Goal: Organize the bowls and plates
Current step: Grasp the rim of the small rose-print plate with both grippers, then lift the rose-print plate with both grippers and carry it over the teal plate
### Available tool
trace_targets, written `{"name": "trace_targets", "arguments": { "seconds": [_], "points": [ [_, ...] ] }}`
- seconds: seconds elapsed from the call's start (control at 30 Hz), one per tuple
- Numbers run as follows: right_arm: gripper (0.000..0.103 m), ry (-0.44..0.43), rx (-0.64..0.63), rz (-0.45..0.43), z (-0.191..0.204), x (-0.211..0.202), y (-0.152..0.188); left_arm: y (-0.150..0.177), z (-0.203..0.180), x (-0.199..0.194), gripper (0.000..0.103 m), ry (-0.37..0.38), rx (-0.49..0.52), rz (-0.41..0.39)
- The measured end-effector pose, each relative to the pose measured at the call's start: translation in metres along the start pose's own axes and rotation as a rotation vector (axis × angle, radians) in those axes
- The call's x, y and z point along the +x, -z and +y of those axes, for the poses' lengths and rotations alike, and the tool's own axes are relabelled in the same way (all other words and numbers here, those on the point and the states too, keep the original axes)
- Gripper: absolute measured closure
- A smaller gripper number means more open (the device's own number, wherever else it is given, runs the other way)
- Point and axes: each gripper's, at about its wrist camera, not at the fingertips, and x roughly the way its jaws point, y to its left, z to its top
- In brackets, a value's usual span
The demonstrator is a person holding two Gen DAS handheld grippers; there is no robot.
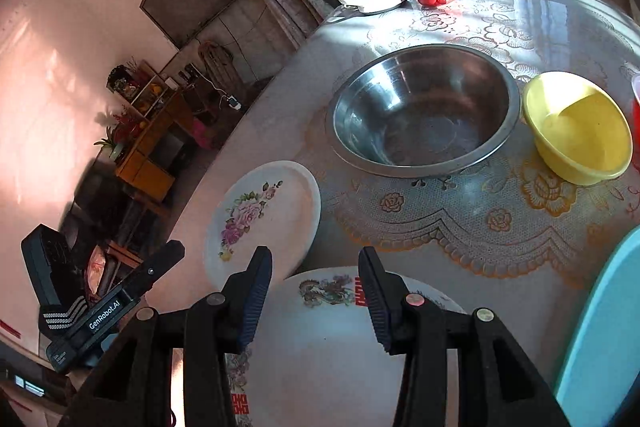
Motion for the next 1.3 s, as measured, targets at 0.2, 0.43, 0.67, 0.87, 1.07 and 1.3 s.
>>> {"name": "trace_targets", "arguments": {
  "seconds": [0.2, 0.43, 0.67, 0.87, 1.07, 1.3],
  "points": [
    [0.066, 0.037, -0.031, 0.056, 0.008, 0.039, -0.014, -0.004, 0.017, 0.022, 0.053, 0.003, -0.028, 0.04],
    [0.072, 0.121, -0.085, 0.116, 0.011, 0.07, -0.022, -0.005, 0.016, 0.047, 0.062, 0.02, -0.021, 0.088],
    [0.083, 0.125, -0.123, 0.14, 0.014, 0.081, -0.019, -0.003, 0.011, 0.061, 0.076, 0.064, -0.006, 0.124],
    [0.083, 0.079, -0.125, 0.105, 0.015, 0.072, -0.016, -0.004, 0.007, 0.051, 0.075, 0.06, 0.008, 0.095],
    [0.083, 0.067, -0.124, 0.052, 0.019, 0.057, -0.014, -0.006, -0.001, 0.034, 0.075, 0.064, 0.033, 0.056],
    [0.083, 0.049, -0.112, -0.01, 0.014, 0.02, -0.006, -0.004, -0.017, 0.01, 0.075, 0.099, 0.073, 0.021]
  ]
}}
